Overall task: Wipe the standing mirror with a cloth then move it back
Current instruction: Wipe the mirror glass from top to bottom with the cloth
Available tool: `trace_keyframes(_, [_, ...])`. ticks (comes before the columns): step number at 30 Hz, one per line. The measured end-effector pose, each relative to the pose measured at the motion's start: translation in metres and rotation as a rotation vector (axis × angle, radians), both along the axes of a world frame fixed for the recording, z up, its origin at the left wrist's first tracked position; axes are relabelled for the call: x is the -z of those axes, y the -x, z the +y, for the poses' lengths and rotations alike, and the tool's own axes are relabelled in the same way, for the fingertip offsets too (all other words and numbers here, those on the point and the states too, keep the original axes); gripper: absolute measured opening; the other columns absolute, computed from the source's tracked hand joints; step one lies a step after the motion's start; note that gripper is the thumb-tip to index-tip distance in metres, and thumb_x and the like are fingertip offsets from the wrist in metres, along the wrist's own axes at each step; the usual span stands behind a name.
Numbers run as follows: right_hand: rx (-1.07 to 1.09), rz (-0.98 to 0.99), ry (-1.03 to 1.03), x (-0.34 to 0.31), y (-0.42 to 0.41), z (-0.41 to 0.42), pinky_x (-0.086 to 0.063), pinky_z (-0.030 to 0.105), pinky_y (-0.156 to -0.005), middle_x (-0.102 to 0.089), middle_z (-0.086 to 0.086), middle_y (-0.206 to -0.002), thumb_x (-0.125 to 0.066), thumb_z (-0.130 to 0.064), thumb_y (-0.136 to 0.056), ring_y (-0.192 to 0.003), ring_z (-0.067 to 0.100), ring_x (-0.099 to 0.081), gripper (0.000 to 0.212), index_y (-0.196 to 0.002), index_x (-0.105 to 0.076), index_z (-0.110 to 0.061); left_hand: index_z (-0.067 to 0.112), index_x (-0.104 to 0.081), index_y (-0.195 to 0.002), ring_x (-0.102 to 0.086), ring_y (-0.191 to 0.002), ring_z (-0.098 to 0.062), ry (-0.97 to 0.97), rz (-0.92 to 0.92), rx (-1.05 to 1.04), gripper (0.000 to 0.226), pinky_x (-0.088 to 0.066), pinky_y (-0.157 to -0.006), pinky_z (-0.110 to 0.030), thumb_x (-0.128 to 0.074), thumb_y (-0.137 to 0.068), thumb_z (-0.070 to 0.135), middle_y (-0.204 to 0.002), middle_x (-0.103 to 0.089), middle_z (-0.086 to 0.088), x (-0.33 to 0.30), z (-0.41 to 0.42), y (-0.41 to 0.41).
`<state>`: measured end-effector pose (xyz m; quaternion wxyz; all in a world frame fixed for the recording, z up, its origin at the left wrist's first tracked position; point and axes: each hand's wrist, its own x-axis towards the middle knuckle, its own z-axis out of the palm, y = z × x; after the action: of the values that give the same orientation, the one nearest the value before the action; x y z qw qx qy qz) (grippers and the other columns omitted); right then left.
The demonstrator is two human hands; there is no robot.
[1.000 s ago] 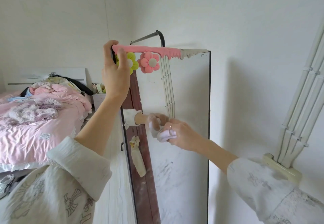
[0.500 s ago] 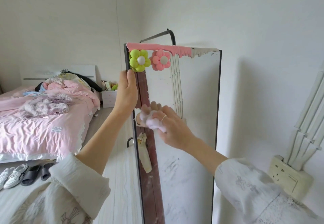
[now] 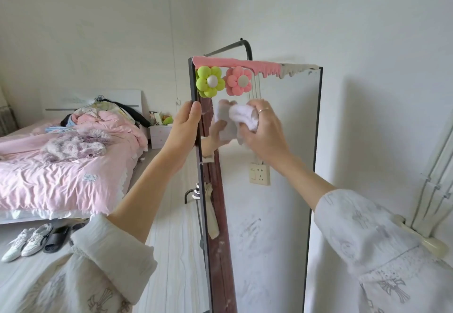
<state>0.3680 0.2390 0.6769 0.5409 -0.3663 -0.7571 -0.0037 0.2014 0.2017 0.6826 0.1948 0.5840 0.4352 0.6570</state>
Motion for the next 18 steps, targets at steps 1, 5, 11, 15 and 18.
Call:
trace_keyframes(1, [0.048, 0.028, -0.003, -0.007, 0.002, 0.004, -0.041, 0.027, -0.069, -0.049, 0.002, -0.101, -0.062, -0.013, -0.081, -0.086, 0.018, -0.051, 0.034, -0.112, -0.049, -0.010, 0.015, -0.041, -0.077, -0.039, -0.065, 0.001, 0.023, -0.024, 0.036, 0.028, -0.032, -0.064, -0.016, -0.033, -0.100, 0.029, -0.072, -0.035, 0.007, 0.000, 0.000, 0.001])
trace_keyframes(5, [0.142, 0.106, 0.035, -0.014, 0.017, 0.007, -0.038, 0.026, -0.072, -0.049, 0.012, -0.108, -0.055, -0.006, -0.082, -0.097, 0.028, -0.053, 0.035, -0.117, -0.050, -0.004, 0.022, -0.050, -0.073, -0.043, -0.063, -0.006, 0.117, -0.123, 0.164, 0.032, -0.040, -0.057, -0.022, -0.035, -0.099, 0.033, -0.066, -0.044, 0.012, -0.002, -0.004, 0.006])
trace_keyframes(11, [-0.047, -0.063, -0.068, -0.007, 0.036, -0.011, -0.040, 0.028, -0.080, -0.051, 0.015, -0.108, -0.055, -0.006, -0.079, -0.103, 0.030, -0.050, 0.038, -0.117, -0.057, -0.005, 0.017, -0.050, -0.089, -0.065, -0.076, -0.015, 0.185, -0.176, 0.366, 0.026, -0.054, -0.060, -0.034, -0.033, -0.100, 0.033, -0.085, -0.060, 0.000, -0.004, -0.011, 0.013])
trace_keyframes(15, [-0.076, -0.083, -0.181, 0.009, 0.042, -0.020, -0.043, 0.029, -0.072, -0.055, 0.014, -0.094, -0.051, -0.018, -0.082, -0.089, 0.030, -0.053, 0.030, -0.106, -0.066, -0.006, 0.018, -0.046, -0.082, -0.063, -0.066, -0.011, 0.205, -0.199, 0.414, 0.026, -0.052, -0.054, -0.028, -0.033, -0.100, 0.033, -0.084, -0.058, 0.000, -0.002, -0.011, 0.012])
trace_keyframes(18, [-0.095, -0.161, -0.228, 0.045, 0.043, -0.026, -0.049, 0.030, -0.068, -0.057, 0.013, -0.091, -0.059, -0.014, -0.082, -0.084, 0.027, -0.054, 0.023, -0.101, -0.068, -0.004, 0.019, -0.045, -0.097, -0.062, -0.078, -0.009, 0.200, -0.189, 0.405, 0.020, -0.053, -0.066, -0.028, -0.029, -0.101, 0.031, -0.095, -0.053, -0.002, 0.001, -0.010, 0.010])
